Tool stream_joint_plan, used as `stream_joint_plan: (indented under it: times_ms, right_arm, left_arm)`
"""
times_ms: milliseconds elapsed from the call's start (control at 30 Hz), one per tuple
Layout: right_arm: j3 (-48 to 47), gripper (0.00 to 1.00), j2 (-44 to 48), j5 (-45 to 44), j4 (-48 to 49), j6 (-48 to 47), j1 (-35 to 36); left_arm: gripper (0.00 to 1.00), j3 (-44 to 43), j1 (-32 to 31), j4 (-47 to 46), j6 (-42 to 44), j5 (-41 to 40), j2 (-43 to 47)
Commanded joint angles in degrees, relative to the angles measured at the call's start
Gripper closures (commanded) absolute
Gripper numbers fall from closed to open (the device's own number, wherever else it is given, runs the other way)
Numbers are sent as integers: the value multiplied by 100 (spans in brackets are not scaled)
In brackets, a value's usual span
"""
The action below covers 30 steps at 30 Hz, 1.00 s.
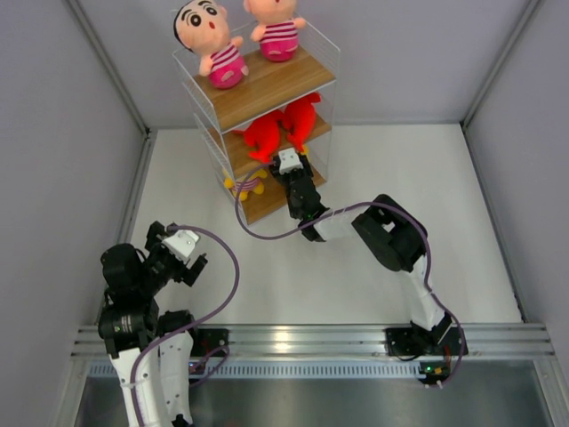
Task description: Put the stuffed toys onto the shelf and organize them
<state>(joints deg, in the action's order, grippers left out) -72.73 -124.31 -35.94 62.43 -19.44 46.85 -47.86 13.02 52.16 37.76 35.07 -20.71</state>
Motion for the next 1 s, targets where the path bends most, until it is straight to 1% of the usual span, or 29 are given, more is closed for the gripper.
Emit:
stream_joint_plan:
  times_ms: [0,367,967]
  right_arm:
    - [145,44,372,-9,489,19,17]
    - [338,34,566,52,551,-86,79]
    - [707,27,926,158,445,72,158]
  left_arm:
    - [11,22,-18,-127,100,70,67]
    - [11,-4,-18,-127,65,105,67]
    - [11,-48,-18,-127,83,70,58]
